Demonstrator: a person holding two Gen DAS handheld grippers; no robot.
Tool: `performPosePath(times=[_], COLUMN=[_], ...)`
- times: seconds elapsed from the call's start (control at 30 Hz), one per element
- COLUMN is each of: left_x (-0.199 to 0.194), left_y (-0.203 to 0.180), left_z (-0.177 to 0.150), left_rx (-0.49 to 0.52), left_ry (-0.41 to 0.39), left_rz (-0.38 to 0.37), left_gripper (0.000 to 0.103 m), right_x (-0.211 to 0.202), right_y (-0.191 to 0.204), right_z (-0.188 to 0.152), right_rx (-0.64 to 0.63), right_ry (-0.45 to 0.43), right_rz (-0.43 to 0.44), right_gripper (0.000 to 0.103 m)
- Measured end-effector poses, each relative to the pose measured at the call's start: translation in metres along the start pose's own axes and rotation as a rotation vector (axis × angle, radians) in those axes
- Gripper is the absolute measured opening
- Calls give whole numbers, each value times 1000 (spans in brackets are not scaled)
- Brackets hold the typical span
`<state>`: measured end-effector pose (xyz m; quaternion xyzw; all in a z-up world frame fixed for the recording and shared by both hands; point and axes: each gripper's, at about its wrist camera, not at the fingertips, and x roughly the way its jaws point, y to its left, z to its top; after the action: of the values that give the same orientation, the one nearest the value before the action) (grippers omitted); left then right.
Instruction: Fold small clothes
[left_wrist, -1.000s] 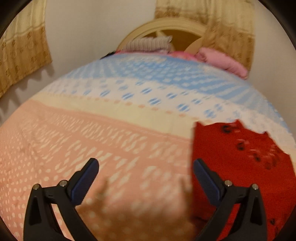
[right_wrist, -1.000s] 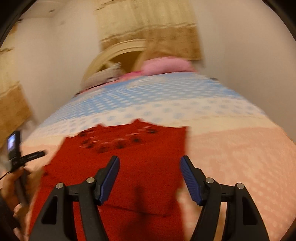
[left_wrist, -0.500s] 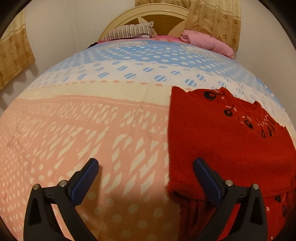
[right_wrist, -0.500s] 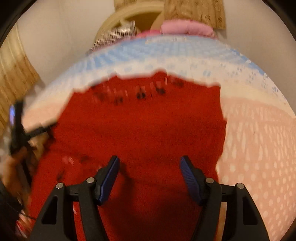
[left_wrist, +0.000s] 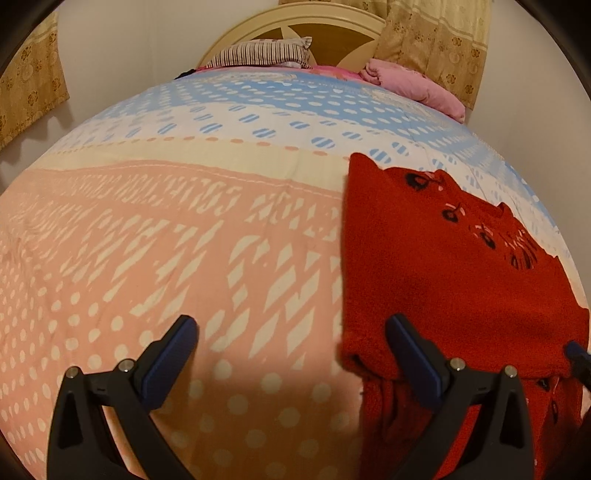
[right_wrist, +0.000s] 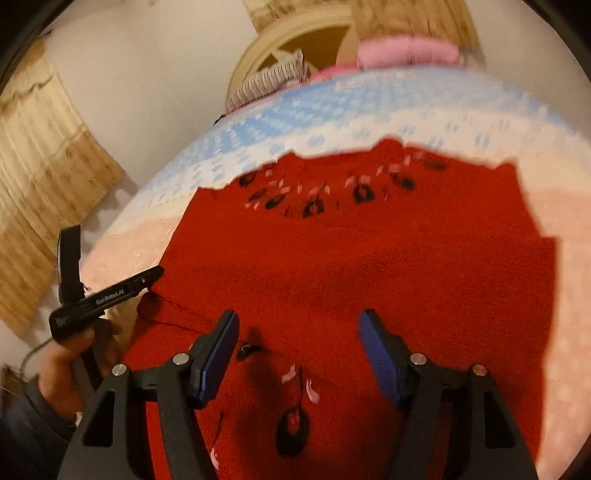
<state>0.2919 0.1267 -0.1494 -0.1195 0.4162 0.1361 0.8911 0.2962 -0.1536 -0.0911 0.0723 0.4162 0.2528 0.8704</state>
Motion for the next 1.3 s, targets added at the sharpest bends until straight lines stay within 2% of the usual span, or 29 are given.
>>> performPosePath(times=[0.1,0.17,0.2,0.27,0.4,0.47,0.57,0.63,0.77,1.07,1.3], left_x=[-2,-2,-3,-4,-11,-29,-55,-74,-106,-127,-141], left_y=[-1,1,4,8,5,3,-7,-15,-25,-38,-40], left_z=[-1,-3,-4,-8,-8,-11,-21,-30,-46,-73,-95], left_rx=[3,-5,-11,-24,-3,17,92,141,190,235,257], left_ry=[-3,7,11,21,4,-39,-90,-130,-180,-153,-124], left_rz=[4,-13,-24,-56,-51,-40,-35,-13,-46,-89,-112], left_gripper=[103,103,103,103,103,103,103,103,103,103,103], right_x=[-3,22,20,18,20,17,-7,-19,-39,-61,-74], right_y=[5,-7,-5,-1,2,0,-3,-4,-2,17,18], right_z=[2,-2,-3,-7,-14,-14,-16,-19,-27,-53,-71], right_rx=[-16,8,-16,-34,-59,-43,17,21,26,-36,-22], right_ry=[-12,95,56,60,57,54,-5,-34,-71,-45,-28], right_rz=[35,-3,-8,-28,-50,-42,-15,-44,-47,-68,-57], right_gripper=[69,69,69,69,69,69,69,69,69,69,69])
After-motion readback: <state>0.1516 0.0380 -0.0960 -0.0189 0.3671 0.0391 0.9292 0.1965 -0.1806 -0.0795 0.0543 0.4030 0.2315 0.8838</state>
